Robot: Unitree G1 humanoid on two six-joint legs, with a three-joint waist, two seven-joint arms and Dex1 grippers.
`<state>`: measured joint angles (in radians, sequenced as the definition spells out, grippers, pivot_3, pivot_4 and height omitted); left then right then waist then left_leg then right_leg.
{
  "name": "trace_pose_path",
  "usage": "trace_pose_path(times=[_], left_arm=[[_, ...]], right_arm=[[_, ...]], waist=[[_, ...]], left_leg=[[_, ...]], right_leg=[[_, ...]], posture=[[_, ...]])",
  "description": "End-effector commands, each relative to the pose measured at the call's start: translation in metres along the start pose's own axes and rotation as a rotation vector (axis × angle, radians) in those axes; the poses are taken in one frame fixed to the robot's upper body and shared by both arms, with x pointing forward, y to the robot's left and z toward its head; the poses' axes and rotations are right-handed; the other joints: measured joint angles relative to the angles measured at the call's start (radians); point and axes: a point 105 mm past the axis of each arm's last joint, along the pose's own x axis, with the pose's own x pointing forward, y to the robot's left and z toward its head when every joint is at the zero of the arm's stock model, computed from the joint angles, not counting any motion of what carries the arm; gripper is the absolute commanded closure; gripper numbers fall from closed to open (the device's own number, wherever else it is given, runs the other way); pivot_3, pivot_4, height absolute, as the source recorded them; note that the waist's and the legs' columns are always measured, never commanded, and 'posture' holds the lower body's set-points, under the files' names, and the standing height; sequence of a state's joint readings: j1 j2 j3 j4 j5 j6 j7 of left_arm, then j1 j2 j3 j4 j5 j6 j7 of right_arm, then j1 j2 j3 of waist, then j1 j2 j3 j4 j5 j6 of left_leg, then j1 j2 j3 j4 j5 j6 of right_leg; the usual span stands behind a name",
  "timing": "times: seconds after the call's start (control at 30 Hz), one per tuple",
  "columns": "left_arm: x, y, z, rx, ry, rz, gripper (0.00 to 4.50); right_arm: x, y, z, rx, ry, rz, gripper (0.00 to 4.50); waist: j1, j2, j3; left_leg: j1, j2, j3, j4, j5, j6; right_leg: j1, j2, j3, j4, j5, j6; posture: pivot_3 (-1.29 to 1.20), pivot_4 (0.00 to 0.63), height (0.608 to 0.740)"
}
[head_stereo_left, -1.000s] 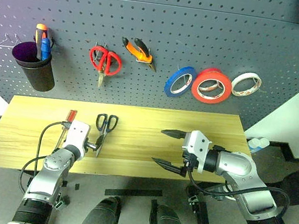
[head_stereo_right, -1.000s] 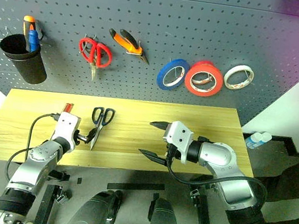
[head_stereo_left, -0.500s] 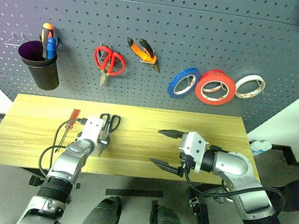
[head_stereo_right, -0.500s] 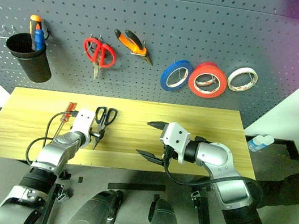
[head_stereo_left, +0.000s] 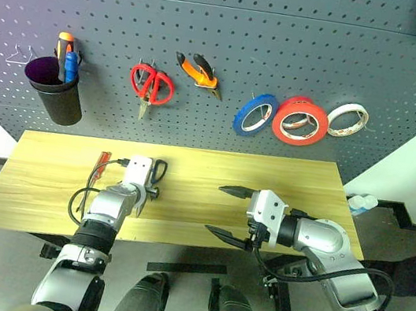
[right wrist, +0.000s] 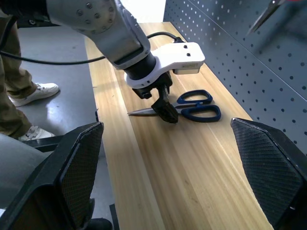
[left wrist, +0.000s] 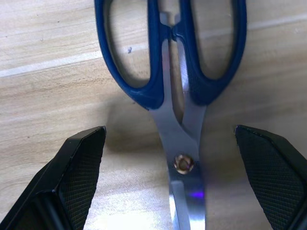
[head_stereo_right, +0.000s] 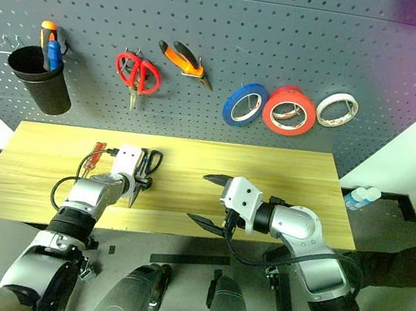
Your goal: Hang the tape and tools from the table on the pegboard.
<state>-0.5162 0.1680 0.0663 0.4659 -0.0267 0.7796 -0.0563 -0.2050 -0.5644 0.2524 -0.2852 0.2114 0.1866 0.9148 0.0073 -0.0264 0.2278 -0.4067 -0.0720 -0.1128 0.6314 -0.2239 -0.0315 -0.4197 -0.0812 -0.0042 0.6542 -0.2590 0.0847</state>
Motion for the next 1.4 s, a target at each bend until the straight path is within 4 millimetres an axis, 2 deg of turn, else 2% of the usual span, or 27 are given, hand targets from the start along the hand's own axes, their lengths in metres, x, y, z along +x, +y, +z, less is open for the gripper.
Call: trace_pose_path(times=[0.03, 0.17, 0.4, 0.5, 0.73, 0.83, 0.9, 1.13, 1.4], left_arm=[[0.005, 0.004, -0.004, -0.021, 0.046, 0.024, 0.00], [0.008, 0.005, -0.002, -0.015, 0.060, 0.040, 0.00], [0.006, 0.012, -0.011, 0.000, 0.190, 0.096, 0.00], [0.005, 0.010, -0.008, -0.020, 0.215, 0.095, 0.00], [0.002, 0.012, -0.013, -0.023, 0.289, 0.136, 0.00], [0.002, 0.014, -0.011, -0.050, 0.271, 0.147, 0.60], [0.002, 0.015, -0.009, -0.065, 0.259, 0.148, 1.19], [0.001, 0.018, -0.010, -0.076, 0.269, 0.164, 3.60], [0.000, 0.013, -0.002, -0.062, 0.244, 0.126, 3.67]], right_arm=[[0.003, 0.004, 0.015, -0.034, -0.046, 0.007, 0.04], [0.002, 0.006, 0.015, -0.032, -0.044, 0.006, 0.04], [0.000, 0.004, 0.016, -0.032, -0.036, 0.001, 0.04], [-0.001, 0.004, 0.015, -0.031, -0.034, 0.002, 0.04], [0.001, 0.004, 0.016, -0.034, -0.039, 0.001, 0.04], [0.001, 0.005, 0.015, -0.033, -0.037, 0.002, 0.00], [0.001, 0.005, 0.014, -0.034, -0.037, 0.002, 0.00], [0.001, 0.005, 0.015, -0.033, -0.036, 0.008, 0.00], [-0.002, 0.004, 0.014, -0.025, -0.031, 0.024, 0.00]], waist=[[0.000, 0.000, 0.000], [0.000, 0.000, 0.000], [-0.013, 0.000, 0.000], [-0.022, 0.000, 0.000], [-0.022, 0.000, 0.000], [-0.022, 0.000, 0.000], [-0.022, 0.000, 0.000], [-0.021, 0.000, 0.000], [-0.021, 0.000, 0.000]], left_leg=[[0.000, 0.000, 0.000, 0.000, 0.000, 0.000], [0.000, 0.000, 0.000, 0.000, 0.000, 0.000], [0.002, 0.000, 0.000, 0.000, 0.000, 0.000], [0.004, 0.000, 0.000, 0.000, 0.000, 0.000], [0.015, 0.000, 0.000, -0.002, -0.001, 0.000], [0.015, 0.000, 0.000, -0.002, -0.001, 0.001], [0.015, 0.000, 0.000, -0.002, -0.001, 0.000], [0.014, 0.000, 0.000, -0.002, -0.001, 0.000], [0.014, 0.000, 0.000, -0.002, -0.001, 0.000]], right_leg=[[0.000, 0.000, 0.000, 0.000, 0.000, 0.000], [0.000, 0.000, 0.000, 0.000, 0.000, 0.000], [0.002, 0.001, 0.000, 0.000, 0.000, 0.001], [0.005, 0.000, 0.000, 0.000, 0.000, 0.001], [0.015, 0.000, 0.000, -0.003, -0.001, 0.003], [0.015, 0.000, 0.000, -0.003, -0.002, 0.005], [0.015, 0.000, 0.000, -0.003, -0.002, 0.005], [0.015, 0.000, 0.000, -0.003, 0.000, 0.002], [0.015, 0.000, 0.000, -0.003, 0.000, 0.003]], posture=[[-0.03, 0.210, 0.740], [-0.04, 0.211, 0.740], [-0.04, 0.210, 0.740], [-0.04, 0.210, 0.740], [-0.04, 0.206, 0.740], [-0.04, 0.201, 0.740], [-0.04, 0.200, 0.740], [-0.04, 0.197, 0.740], [-0.03, 0.198, 0.740]])
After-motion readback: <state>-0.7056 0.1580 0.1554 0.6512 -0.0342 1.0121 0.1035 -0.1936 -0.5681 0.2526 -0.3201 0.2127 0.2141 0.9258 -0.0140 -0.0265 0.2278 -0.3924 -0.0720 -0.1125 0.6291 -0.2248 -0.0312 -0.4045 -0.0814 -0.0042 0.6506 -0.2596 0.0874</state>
